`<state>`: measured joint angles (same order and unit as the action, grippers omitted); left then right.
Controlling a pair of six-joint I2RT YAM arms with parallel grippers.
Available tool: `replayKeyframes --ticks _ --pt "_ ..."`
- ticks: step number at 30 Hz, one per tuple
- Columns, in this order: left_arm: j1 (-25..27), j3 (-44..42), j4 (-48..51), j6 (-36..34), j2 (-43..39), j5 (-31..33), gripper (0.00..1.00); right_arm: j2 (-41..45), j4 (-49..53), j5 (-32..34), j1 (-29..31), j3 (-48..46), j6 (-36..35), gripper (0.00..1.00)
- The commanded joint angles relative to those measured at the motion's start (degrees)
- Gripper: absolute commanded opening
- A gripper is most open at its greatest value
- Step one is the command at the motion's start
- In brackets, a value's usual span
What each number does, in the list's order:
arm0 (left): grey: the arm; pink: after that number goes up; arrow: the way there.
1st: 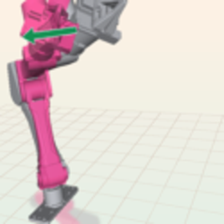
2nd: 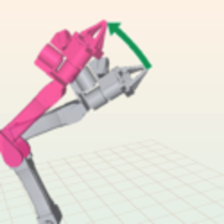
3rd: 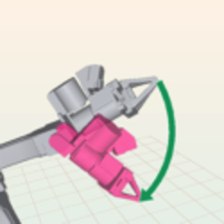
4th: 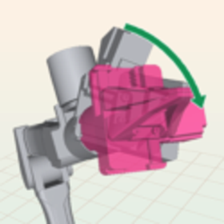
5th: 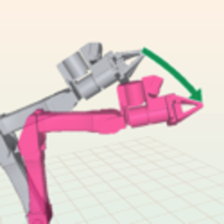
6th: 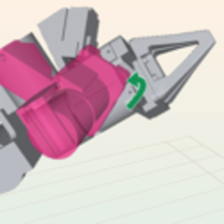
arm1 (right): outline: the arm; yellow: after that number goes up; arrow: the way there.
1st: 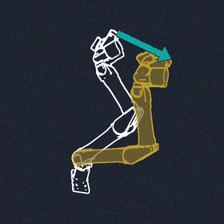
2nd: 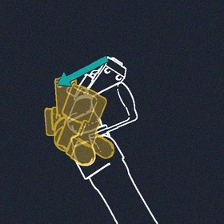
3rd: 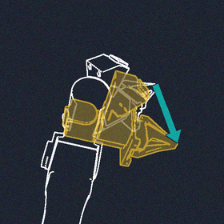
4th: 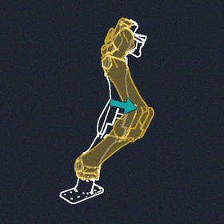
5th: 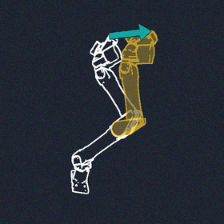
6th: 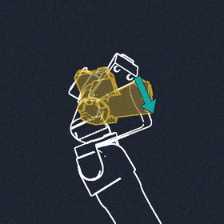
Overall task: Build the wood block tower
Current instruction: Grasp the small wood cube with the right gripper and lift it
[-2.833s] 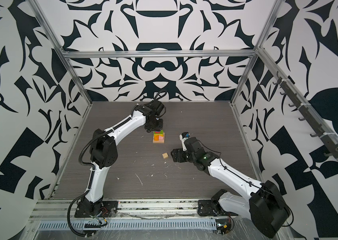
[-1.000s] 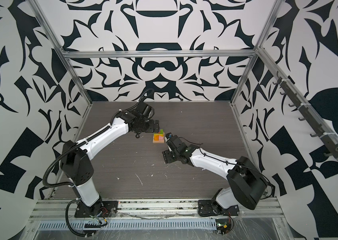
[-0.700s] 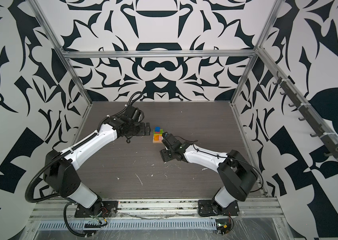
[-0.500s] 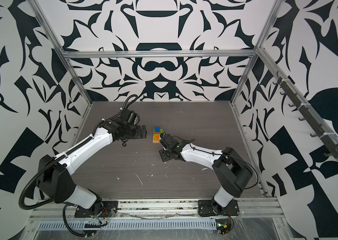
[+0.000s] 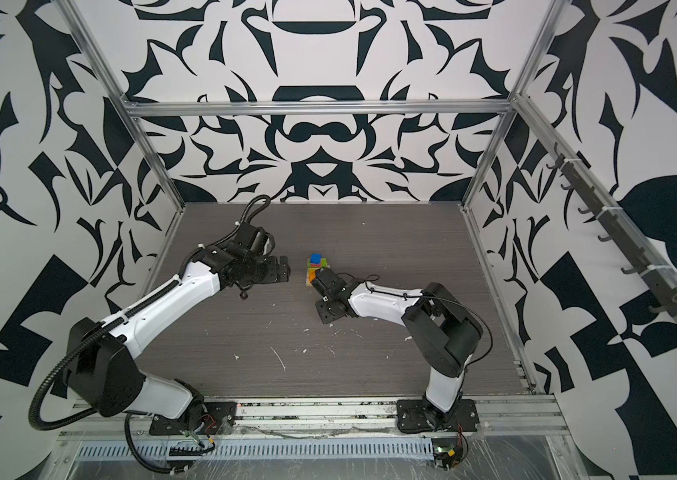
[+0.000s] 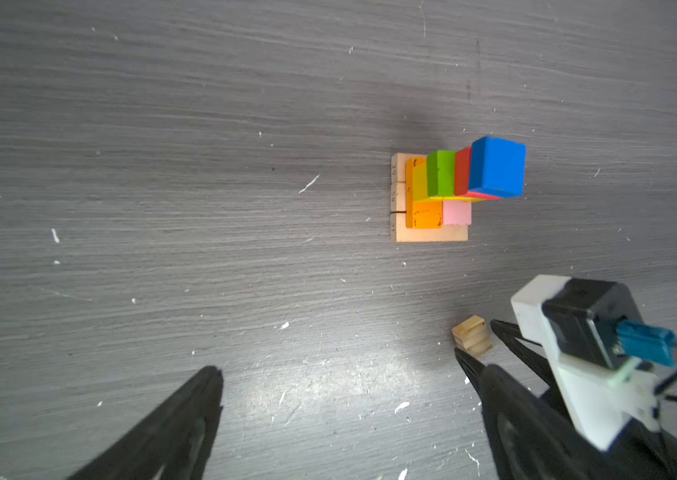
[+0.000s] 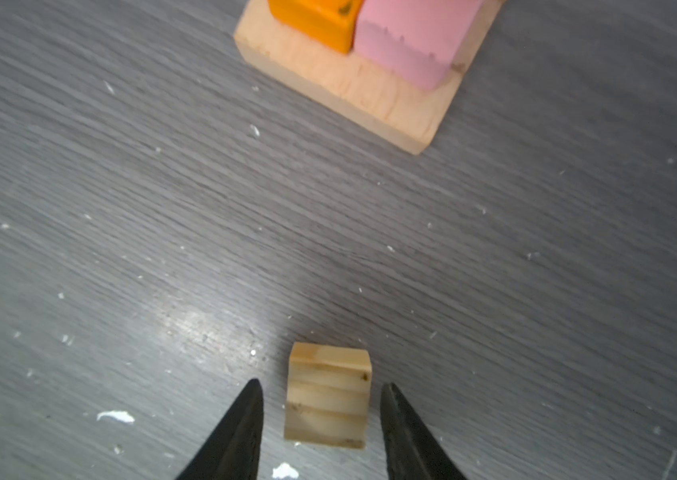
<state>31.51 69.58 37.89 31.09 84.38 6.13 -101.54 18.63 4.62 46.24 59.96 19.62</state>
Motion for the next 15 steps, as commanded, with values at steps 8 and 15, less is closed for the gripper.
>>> replayKeyframes --ticks 8,15 --pt "-0.4 -3.0 0.5 0.9 -3.7 0.3 1.00 -1.8 1.8 1.9 0.5 3.2 1.4 0.43" --pt "-0.5 -3.2 0.5 0.8 -4.0 0.6 0.99 -2.3 2.3 2.7 0.9 3.8 1.9 0.38"
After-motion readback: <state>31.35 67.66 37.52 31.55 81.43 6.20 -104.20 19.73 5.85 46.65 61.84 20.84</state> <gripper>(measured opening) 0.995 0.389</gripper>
